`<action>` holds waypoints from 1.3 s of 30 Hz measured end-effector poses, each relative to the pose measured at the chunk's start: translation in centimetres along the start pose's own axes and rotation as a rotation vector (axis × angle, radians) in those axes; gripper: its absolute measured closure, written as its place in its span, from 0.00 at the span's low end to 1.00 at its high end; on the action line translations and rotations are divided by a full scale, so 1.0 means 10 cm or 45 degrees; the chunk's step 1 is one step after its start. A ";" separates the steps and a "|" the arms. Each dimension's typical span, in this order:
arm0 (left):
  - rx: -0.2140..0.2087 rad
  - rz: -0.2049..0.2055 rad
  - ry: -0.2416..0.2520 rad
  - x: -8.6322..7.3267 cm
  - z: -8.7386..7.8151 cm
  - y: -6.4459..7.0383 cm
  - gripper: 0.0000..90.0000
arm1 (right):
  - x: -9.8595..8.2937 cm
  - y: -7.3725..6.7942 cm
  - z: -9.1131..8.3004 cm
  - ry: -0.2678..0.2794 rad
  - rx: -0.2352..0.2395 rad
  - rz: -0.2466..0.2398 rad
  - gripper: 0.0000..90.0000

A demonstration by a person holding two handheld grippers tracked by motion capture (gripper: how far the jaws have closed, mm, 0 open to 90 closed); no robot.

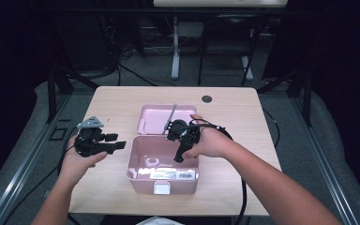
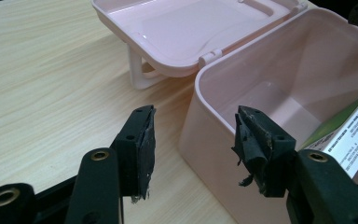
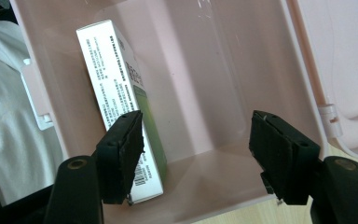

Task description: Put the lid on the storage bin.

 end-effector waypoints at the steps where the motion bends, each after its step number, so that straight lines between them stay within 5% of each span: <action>1: 0.002 0.006 -0.001 0.00 0.00 0.00 0.53 | 0.00 0.01 0.00 0.006 -0.001 0.003 0.39; 7: 0.006 0.018 0.011 0.01 0.02 0.02 0.53 | -0.01 0.13 -0.03 0.070 -0.052 0.046 0.45; 13: 0.023 0.025 0.021 0.01 0.01 0.00 0.52 | -0.01 0.24 -0.09 0.136 -0.054 0.179 0.49; 28: 0.010 0.024 0.095 0.05 0.02 0.01 0.49 | -0.15 0.63 -0.03 0.185 -0.120 0.401 0.55; 39: 0.016 0.000 0.072 0.02 0.05 0.01 0.53 | -0.24 0.95 -0.03 0.221 -0.179 0.568 0.57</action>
Point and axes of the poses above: each handheld gripper's, and its own axes: z roughly forward along the jaws, x roughly out of its top, y roughly to its right, the point moved 9 cm from there along z, roughly forward along the jaws, and after that the axes turned 8 degrees about -x, right-handed, at the moved point
